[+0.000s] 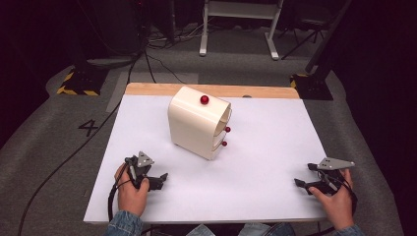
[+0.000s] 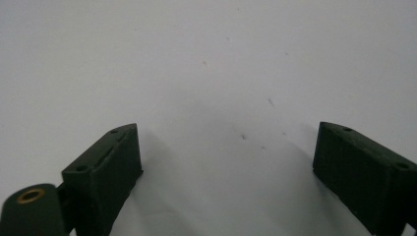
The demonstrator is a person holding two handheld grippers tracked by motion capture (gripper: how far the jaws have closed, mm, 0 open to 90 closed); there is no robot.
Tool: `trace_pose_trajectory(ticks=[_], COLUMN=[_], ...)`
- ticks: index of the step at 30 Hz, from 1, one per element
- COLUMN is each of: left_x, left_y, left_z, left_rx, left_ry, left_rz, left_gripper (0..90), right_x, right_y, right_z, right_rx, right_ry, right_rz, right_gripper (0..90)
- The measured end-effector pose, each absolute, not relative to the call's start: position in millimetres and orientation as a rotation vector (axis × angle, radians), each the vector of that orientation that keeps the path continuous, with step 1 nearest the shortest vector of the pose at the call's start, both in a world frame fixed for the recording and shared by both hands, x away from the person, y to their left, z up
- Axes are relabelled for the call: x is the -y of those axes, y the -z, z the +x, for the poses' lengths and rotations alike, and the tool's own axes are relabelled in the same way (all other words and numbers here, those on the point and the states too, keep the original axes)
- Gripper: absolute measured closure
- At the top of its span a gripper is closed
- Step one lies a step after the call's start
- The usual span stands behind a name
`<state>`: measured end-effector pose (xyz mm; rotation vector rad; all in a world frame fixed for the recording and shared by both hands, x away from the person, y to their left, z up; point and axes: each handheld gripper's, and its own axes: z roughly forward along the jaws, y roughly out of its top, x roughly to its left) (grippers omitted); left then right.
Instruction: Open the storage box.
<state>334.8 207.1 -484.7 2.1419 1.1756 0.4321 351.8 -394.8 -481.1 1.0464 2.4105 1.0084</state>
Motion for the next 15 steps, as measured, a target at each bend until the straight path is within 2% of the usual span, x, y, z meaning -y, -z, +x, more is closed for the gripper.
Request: trace_pose_trajectory(ticks=[4, 6, 11, 13, 15], left_x=[-207.1, -207.3, -207.3, -207.2, -207.1], left_y=[484.8, 484.8, 484.8, 484.9, 484.8], left_z=[335.0, 335.3, 335.3, 335.3, 335.1], left_rx=[-1.177, -1.175, -1.174, -1.173, -1.176], left_ry=[-0.429, -0.429, -0.429, -0.431, -0.43], left_rz=[2.139, 2.139, 2.139, 2.139, 2.139], left_gripper=[9.7, 9.7, 9.7, 9.7, 9.7], right_x=[394.8, 394.1, 393.5, 393.0, 391.3], right_y=[480.7, 480.3, 478.6, 476.1, 472.3], right_z=[352.4, 351.3, 350.6, 351.8, 351.3], right_rx=[-2.411, -2.373, -2.304, -2.325, -2.337], right_ry=[-1.012, -1.011, -1.015, -1.054, -1.087], right_rz=[1.058, 1.098, 1.193, 1.2, 1.205], right_gripper=[11.2, 17.7, 24.8, 32.4, 32.9])
